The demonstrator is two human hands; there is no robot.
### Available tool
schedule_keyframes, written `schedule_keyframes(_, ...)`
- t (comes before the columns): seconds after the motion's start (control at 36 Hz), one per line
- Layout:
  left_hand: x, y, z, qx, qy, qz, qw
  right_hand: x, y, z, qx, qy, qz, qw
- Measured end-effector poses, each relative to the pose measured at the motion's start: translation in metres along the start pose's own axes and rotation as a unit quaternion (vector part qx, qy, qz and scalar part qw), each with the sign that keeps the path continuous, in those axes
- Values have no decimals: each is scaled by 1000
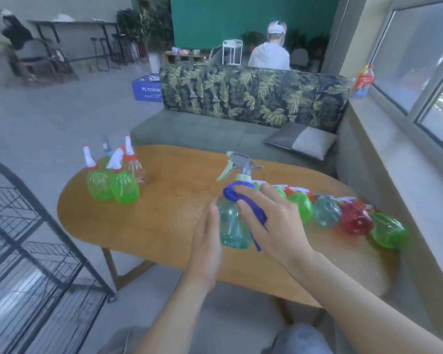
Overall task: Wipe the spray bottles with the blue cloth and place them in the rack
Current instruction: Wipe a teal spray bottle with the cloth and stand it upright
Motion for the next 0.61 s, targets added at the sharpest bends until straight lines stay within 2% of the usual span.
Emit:
schedule_keyframes(0.11, 4, -29, 16, -8, -37, -26, 999, -33, 12, 30, 21, -84, 50, 995)
schedule_keyframes(0.19, 5, -35, 21, -14, -51, 13, 999, -55, 18, 43, 8, -160, 96, 982)
schedule_keyframes(0.25, 7, -37, 25, -13, -48, 32, 998, -63, 17, 43, 0, -171, 105, 980)
schedule_keyframes(0.33, 9, -32, 37, -16, -59, 58, 996, -62, 7, 29, -16, -106, 45, 993)
schedule_keyframes(0.44, 7, -19, 50, -29, -67, 85, 994, -43, -4, -9, -20, 62, -57, 996)
schedule_keyframes(0.53, 11, -8, 63, -36, -77, 106, 991, -31, 10, -39, -35, 148, -44, 987)
schedule_keyframes(0.61, 19, 0, 78, -27, -80, 109, 990, -35, 29, -59, -67, 159, -25, 985)
Point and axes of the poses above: each hand's wrist, its own x-axis towards the middle knuckle, its own y-axis out of the palm, z = x × y, the point moved 8 cm from there along x, towards the middle knuckle, and after that the axes turned 13 degrees about -z, right-handed, at the moved point
